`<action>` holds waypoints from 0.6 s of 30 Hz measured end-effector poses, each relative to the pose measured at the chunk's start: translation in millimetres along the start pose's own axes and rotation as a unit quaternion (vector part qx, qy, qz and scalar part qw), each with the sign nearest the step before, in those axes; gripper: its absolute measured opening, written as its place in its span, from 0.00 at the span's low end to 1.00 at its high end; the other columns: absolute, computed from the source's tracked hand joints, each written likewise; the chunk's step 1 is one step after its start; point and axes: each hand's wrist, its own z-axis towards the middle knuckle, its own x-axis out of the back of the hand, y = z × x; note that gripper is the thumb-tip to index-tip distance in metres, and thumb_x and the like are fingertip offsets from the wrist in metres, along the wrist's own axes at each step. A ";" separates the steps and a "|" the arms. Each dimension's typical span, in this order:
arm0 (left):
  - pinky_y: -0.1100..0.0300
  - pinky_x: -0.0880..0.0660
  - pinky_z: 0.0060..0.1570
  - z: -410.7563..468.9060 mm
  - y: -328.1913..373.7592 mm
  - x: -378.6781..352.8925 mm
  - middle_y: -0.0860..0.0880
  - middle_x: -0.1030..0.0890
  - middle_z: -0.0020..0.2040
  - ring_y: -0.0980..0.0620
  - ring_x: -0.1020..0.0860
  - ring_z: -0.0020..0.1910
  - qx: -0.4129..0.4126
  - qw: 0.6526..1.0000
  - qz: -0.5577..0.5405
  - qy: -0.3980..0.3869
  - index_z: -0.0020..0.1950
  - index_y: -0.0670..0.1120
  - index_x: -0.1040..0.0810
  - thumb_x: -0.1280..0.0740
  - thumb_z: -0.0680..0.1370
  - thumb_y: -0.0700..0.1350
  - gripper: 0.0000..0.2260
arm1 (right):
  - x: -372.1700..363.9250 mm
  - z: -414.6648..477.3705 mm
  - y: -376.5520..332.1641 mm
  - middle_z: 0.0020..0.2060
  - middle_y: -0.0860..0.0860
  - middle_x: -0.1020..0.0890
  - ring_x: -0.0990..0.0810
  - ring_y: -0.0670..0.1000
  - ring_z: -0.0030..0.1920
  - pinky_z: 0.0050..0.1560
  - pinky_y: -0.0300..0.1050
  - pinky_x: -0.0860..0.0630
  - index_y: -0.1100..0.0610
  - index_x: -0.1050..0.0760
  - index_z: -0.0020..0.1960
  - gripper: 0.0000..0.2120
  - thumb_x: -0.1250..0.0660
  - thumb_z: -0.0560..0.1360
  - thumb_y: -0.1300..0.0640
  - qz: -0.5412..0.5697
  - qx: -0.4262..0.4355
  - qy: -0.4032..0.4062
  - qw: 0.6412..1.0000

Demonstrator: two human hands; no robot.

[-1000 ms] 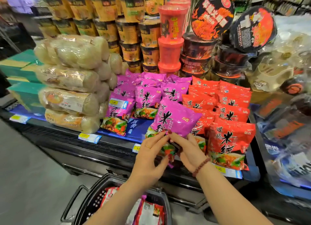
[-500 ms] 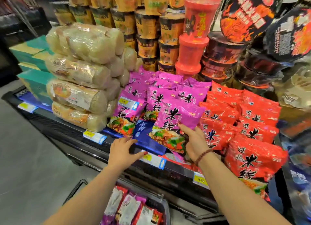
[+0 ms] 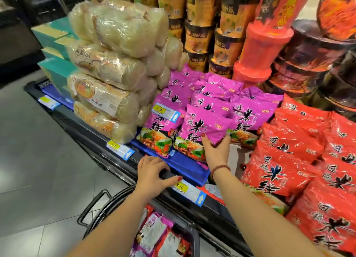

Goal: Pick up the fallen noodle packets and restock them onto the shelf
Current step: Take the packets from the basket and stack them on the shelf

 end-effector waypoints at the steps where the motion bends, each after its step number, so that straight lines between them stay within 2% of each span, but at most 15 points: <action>1: 0.62 0.49 0.61 -0.3 0.9 1.4 0.57 0.26 0.39 0.54 0.32 0.47 0.000 1.000 0.000 -0.006 0.39 0.53 0.20 0.47 0.63 0.81 0.34 | 0.2 -5.8 2.6 0.65 0.54 0.30 0.33 0.53 0.67 0.70 0.44 0.38 0.61 0.40 0.73 0.35 0.27 0.73 0.53 -0.057 0.054 0.051 0.996; 2: 0.63 0.51 0.61 -0.4 1.4 2.4 0.57 0.25 0.39 0.54 0.32 0.48 0.001 1.000 -0.001 -0.011 0.40 0.53 0.20 0.48 0.63 0.82 0.35 | 0.9 -10.4 5.8 0.69 0.57 0.33 0.37 0.55 0.71 0.72 0.48 0.41 0.62 0.42 0.74 0.39 0.26 0.71 0.52 -0.120 0.122 0.094 0.981; 4: 0.63 0.52 0.61 0.1 1.4 3.3 0.57 0.24 0.41 0.54 0.33 0.49 0.002 1.000 -0.001 -0.017 0.41 0.53 0.20 0.49 0.62 0.82 0.37 | 4.3 -14.1 14.3 0.73 0.61 0.38 0.42 0.58 0.73 0.74 0.50 0.48 0.62 0.44 0.75 0.43 0.27 0.70 0.46 -0.265 0.289 0.121 0.912; 6: 0.61 0.52 0.63 0.9 1.9 3.7 0.57 0.24 0.42 0.54 0.34 0.50 0.006 1.000 0.003 -0.022 0.42 0.52 0.20 0.48 0.61 0.82 0.36 | 6.0 -10.5 26.3 0.75 0.60 0.44 0.47 0.60 0.75 0.75 0.52 0.56 0.55 0.50 0.78 0.46 0.32 0.70 0.38 -0.406 0.402 0.059 0.819; 8: 0.59 0.51 0.64 1.2 3.2 4.5 0.57 0.24 0.42 0.55 0.34 0.50 0.006 1.000 0.008 -0.027 0.42 0.53 0.20 0.46 0.61 0.81 0.36 | 3.7 -3.2 37.0 0.77 0.58 0.48 0.51 0.60 0.76 0.75 0.57 0.59 0.48 0.51 0.78 0.49 0.32 0.67 0.33 -0.513 0.412 -0.008 0.753; 12: 0.61 0.52 0.63 0.6 2.4 4.2 0.56 0.23 0.42 0.52 0.31 0.51 0.004 1.000 0.008 -0.019 0.42 0.52 0.19 0.40 0.63 0.76 0.29 | -1.1 15.6 45.1 0.77 0.59 0.44 0.49 0.62 0.76 0.73 0.62 0.52 0.45 0.43 0.77 0.44 0.29 0.67 0.36 -0.545 0.412 -0.040 0.729; 15: 0.63 0.53 0.62 0.6 1.3 3.6 0.56 0.22 0.44 0.51 0.30 0.53 0.004 1.000 0.012 -0.016 0.43 0.52 0.19 0.40 0.63 0.75 0.29 | -4.4 32.4 40.9 0.76 0.60 0.42 0.47 0.64 0.75 0.72 0.64 0.45 0.44 0.44 0.76 0.45 0.25 0.65 0.39 -0.549 0.420 -0.036 0.722; 18: 0.63 0.54 0.63 1.0 2.3 4.7 0.56 0.22 0.45 0.53 0.31 0.53 0.006 1.000 0.011 -0.027 0.44 0.53 0.19 0.42 0.62 0.77 0.32 | -7.4 42.5 38.4 0.75 0.60 0.41 0.46 0.64 0.75 0.71 0.64 0.45 0.43 0.45 0.76 0.48 0.23 0.63 0.40 -0.559 0.432 -0.034 0.707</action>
